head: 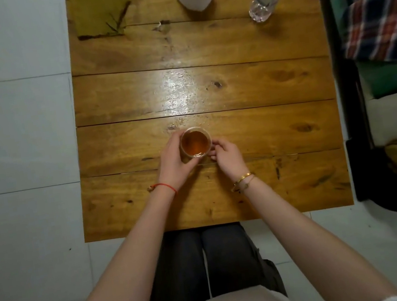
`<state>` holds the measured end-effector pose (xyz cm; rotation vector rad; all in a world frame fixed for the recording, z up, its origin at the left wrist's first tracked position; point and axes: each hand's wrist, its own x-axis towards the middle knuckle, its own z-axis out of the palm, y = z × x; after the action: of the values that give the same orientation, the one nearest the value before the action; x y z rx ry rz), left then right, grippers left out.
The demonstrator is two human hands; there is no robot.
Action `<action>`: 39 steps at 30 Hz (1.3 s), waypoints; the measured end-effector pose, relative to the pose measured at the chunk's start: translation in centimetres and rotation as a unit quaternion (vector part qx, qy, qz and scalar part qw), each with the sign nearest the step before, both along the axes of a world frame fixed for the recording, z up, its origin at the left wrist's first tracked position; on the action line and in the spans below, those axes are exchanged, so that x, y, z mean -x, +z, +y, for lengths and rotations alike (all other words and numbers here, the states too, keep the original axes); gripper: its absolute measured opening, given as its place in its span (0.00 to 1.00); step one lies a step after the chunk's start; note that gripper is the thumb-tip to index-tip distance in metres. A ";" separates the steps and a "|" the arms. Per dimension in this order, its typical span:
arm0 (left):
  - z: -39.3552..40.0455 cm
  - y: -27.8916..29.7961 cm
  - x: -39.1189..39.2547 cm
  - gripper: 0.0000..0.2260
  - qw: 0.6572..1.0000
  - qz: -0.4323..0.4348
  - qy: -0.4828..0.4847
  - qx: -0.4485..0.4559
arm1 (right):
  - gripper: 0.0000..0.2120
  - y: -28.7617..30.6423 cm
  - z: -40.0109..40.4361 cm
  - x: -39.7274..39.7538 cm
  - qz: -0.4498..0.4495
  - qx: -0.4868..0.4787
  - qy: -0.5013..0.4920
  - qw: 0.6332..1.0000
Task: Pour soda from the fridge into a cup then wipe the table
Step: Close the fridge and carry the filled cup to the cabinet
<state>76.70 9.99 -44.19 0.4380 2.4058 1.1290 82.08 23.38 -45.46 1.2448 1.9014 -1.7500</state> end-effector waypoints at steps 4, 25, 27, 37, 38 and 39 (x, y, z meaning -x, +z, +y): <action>-0.1 1.1 -0.2 0.28 1.000 -0.005 0.010 -0.007 | 0.16 0.6 0.1 0.2 -0.001 0.016 -0.001 1.000; -5.8 23.6 -8.6 0.30 0.994 -0.028 0.098 -0.039 | 0.15 23.7 -3.3 -5.2 -0.002 0.104 0.110 0.988; -6.6 24.6 -9.6 0.29 0.992 -0.033 0.118 -0.043 | 0.16 24.7 -4.0 -5.8 -0.005 0.107 0.124 0.987; -13.3 30.6 -11.4 0.31 0.967 -0.013 0.247 -0.068 | 0.12 29.9 -10.4 -4.4 0.040 0.119 0.243 0.962; -14.2 31.1 -11.5 0.31 0.963 -0.007 0.261 -0.069 | 0.12 30.3 -11.3 -4.1 0.042 0.126 0.255 0.958; -15.3 31.4 -11.6 0.31 0.960 -0.004 0.273 -0.068 | 0.12 30.7 -12.4 -3.8 0.043 0.132 0.267 0.954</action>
<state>88.34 -5.28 -12.79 -0.2147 2.5222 1.5202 85.93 11.02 -14.77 0.5009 1.7541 -1.6955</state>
